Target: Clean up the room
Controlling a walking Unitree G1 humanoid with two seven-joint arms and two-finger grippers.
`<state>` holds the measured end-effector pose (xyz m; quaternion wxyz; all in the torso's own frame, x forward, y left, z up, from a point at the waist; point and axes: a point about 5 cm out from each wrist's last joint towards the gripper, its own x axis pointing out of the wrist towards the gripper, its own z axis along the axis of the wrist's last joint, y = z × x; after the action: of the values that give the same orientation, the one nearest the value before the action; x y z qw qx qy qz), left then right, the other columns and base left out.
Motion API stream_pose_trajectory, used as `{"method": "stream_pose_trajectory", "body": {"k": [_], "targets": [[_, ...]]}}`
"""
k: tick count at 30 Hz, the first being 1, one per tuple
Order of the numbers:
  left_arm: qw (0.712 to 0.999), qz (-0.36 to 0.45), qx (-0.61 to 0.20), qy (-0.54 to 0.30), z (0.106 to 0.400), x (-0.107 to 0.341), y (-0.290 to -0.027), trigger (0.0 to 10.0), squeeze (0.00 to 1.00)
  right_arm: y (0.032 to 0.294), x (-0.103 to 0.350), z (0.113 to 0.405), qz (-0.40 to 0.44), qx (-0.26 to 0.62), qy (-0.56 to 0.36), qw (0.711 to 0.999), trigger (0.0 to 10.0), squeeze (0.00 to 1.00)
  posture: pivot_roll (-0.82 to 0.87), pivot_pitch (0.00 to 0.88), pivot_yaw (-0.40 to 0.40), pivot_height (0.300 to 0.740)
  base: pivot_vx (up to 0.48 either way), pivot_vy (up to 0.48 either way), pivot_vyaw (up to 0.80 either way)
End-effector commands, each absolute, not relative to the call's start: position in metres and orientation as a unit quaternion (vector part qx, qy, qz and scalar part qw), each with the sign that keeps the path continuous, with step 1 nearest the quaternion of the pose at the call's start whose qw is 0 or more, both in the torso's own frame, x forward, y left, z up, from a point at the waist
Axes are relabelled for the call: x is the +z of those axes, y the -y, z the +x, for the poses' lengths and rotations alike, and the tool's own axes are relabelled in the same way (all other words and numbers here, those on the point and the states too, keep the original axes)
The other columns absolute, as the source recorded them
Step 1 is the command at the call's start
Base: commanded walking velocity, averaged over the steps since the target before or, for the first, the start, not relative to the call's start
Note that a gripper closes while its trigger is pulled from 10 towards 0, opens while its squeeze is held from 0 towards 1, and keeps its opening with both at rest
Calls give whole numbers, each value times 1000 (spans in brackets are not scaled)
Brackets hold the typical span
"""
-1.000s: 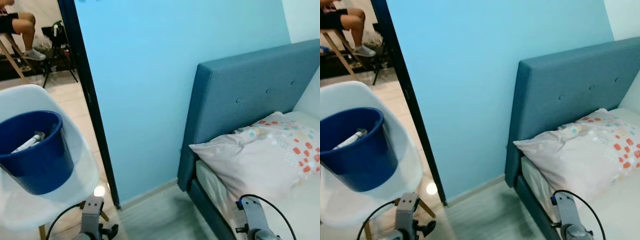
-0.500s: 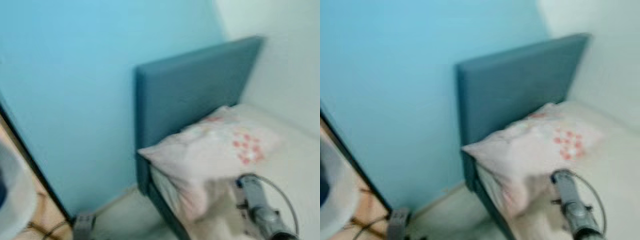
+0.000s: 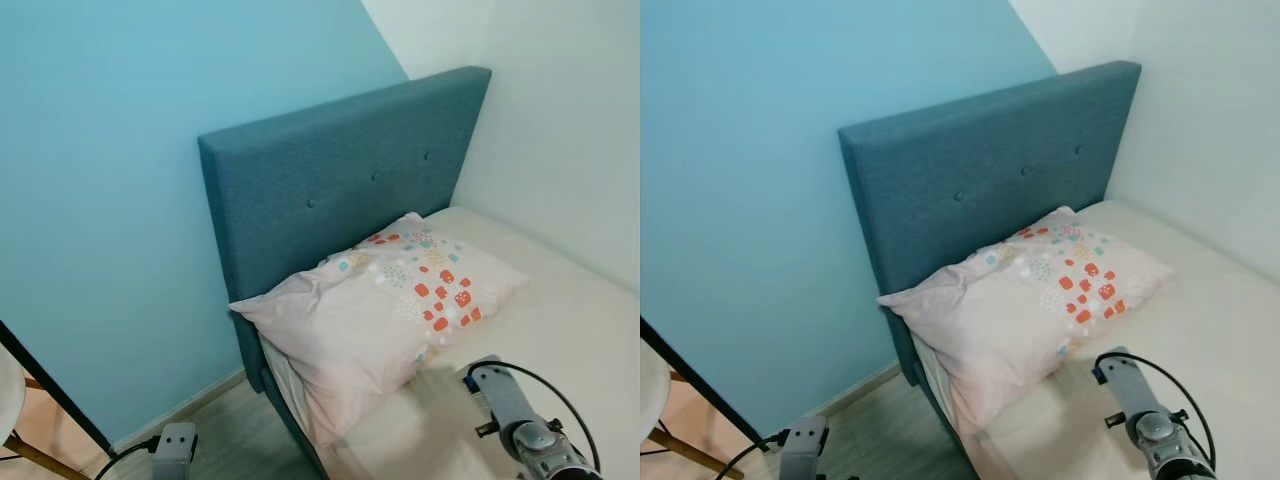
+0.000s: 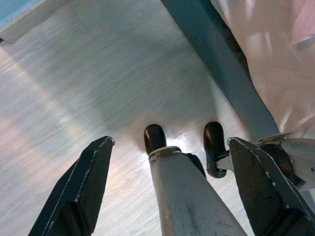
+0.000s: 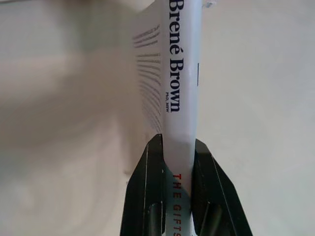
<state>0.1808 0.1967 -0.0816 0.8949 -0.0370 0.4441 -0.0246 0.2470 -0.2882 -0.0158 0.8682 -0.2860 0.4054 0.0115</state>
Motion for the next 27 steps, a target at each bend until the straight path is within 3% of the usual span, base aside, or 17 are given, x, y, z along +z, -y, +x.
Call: {"method": "stream_pose_trajectory", "body": {"k": [1, 4, 7, 24, 27], "targets": [[892, -26, -20, -450, 179, -82, -202, 10000, 0, 281, -17, 248, -309, 43, -399, 862, 10000, 0, -129, 0, -18, 740, 0, 0, 0], [896, -22, -17, -443, 183, -80, -203, 10000, 0, 281, -25, 240, -396, 96, -425, 808, 10000, 0, -126, 0, -20, 740, 0, 0, 0], [901, -19, -15, -433, 188, -77, -203, 10000, 0, 287, -25, 238, -440, 88, -438, 779, 10000, 0, -125, 0, -21, 740, 0, 0, 0], [917, 4, -36, -398, 213, -64, -199, 10000, 0, 283, -19, 248, -476, 74, -421, 769, 10000, 0, -124, 0, -11, 679, 0, 0, 0], [919, 10, -44, -392, 217, -62, -197, 10000, 0, 301, 0, 259, -549, 46, -390, 738, 10000, 0, -125, 0, -10, 661, 0, 0, 0]]}}
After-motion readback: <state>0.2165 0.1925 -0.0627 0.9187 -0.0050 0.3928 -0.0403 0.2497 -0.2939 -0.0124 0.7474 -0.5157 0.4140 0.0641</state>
